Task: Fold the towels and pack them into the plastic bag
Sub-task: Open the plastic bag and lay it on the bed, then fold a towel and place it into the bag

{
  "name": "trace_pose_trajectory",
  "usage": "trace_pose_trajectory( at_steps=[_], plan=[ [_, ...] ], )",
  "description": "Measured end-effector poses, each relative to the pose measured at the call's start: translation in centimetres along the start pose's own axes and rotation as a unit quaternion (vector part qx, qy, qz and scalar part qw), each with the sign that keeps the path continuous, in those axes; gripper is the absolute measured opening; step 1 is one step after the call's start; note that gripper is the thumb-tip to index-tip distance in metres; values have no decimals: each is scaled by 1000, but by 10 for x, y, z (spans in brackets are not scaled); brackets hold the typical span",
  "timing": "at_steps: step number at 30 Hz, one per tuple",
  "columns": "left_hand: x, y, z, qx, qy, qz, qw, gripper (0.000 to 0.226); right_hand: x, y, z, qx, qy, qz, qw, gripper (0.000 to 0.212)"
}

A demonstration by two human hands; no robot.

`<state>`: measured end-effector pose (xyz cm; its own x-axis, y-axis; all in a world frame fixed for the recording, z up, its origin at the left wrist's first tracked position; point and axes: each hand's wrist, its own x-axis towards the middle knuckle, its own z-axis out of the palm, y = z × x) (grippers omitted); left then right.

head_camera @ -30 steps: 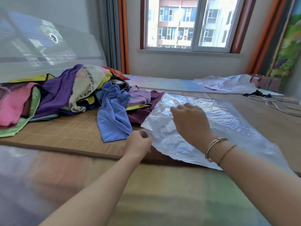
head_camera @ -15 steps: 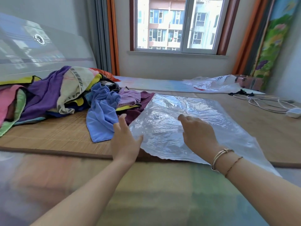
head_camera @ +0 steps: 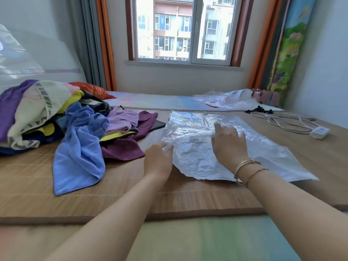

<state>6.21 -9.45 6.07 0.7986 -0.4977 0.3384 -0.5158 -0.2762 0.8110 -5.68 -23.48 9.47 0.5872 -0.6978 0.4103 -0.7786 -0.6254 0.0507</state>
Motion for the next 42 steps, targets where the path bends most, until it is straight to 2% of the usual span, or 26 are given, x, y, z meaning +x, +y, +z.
trace_pose_trajectory(
  at_steps=[5,10,14,16,19,23,25,30,34,38,40,42],
  plan=[
    [11,-2,19,25,-55,-1,998,45,1,5,5,-22,-31,3,999,61],
    [-8,-25,-7,30,-29,5,999,47,-34,-16,8,41,-26,-51,997,70],
    [-24,-59,-56,74,0,23,997,45,-59,-54,2,136,1,-132,982,59],
    [-30,-81,-90,102,8,6,995,44,-69,-81,-5,171,-2,-172,970,52],
    [-31,-118,-140,150,-7,-27,988,43,-81,-124,-15,233,-47,-220,946,47],
    [-33,-158,-183,255,-82,-77,960,48,-90,-181,-16,271,-111,-288,912,41],
    [-35,-166,-189,284,-102,-58,952,46,-89,-206,-9,293,-155,-304,893,40],
    [-39,-163,-191,237,-100,36,966,35,-79,-251,6,384,-229,-252,858,43],
    [-50,-162,-197,140,-103,66,983,29,-73,-260,22,334,-247,-262,871,31],
    [-55,-160,-209,37,-130,37,990,30,-73,-253,29,346,-236,-238,877,29],
    [-58,-156,-209,60,-119,58,989,34,-77,-240,22,413,-219,-209,859,28],
    [-60,-150,-205,92,-94,91,987,40,-83,-221,10,498,-189,-150,833,13]
  ],
)
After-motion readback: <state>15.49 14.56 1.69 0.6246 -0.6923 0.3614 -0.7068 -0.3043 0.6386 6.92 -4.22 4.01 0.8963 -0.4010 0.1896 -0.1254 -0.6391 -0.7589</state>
